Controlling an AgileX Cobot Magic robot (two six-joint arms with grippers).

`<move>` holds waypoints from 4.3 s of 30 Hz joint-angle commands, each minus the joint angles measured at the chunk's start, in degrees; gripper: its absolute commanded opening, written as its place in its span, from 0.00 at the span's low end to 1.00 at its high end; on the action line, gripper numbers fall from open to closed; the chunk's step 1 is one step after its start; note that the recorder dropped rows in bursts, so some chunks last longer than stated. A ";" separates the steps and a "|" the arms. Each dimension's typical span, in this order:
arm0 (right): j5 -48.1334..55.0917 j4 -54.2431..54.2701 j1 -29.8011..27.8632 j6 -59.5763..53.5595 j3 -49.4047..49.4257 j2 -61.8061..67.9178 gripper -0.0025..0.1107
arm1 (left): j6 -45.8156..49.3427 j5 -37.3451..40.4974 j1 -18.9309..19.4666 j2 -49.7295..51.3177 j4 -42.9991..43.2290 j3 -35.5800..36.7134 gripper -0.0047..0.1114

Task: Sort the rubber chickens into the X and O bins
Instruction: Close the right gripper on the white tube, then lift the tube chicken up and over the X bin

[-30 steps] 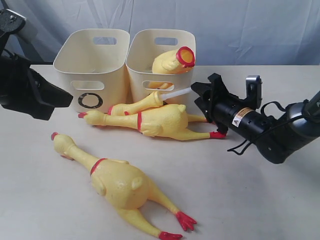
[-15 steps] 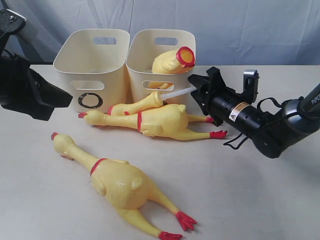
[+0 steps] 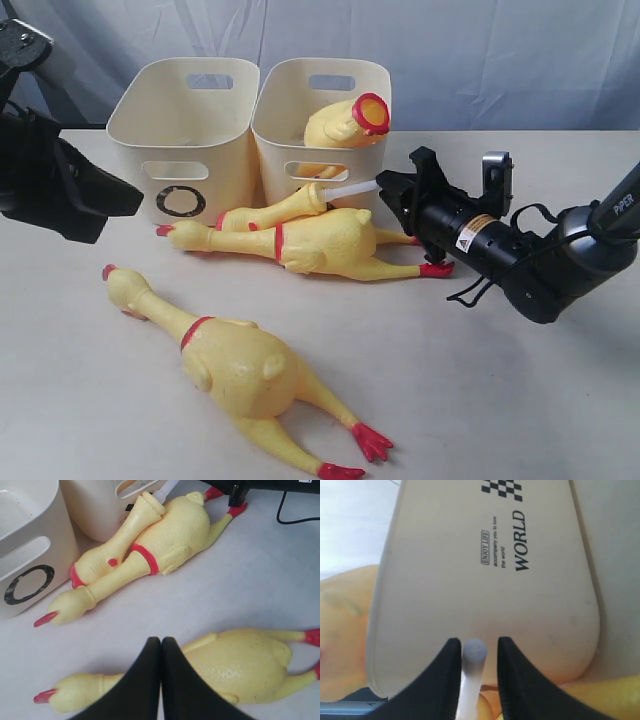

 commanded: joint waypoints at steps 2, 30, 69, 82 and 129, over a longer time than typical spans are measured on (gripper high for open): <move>-0.16 0.51 -0.15 -0.21 -0.26 0.10 0.24 | 0.02 -0.31 -0.25 0.02 -0.32 -0.45 0.04; -0.12 -0.16 -0.15 -0.21 -1.25 0.10 0.18 | 0.02 -0.32 -0.25 0.02 -0.11 -0.45 0.04; -4.99 -8.40 -0.26 2.75 -1.25 -5.86 0.01 | 0.02 -0.20 -0.25 0.02 0.35 -0.45 0.04; -4.99 -13.03 -0.26 3.90 -1.14 -12.21 0.01 | 0.02 -0.20 -0.25 0.02 0.35 -0.45 0.04; 15.16 7.18 -0.34 -36.38 -12.05 -22.66 0.01 | 0.02 -0.32 -0.25 0.02 0.35 -0.45 0.04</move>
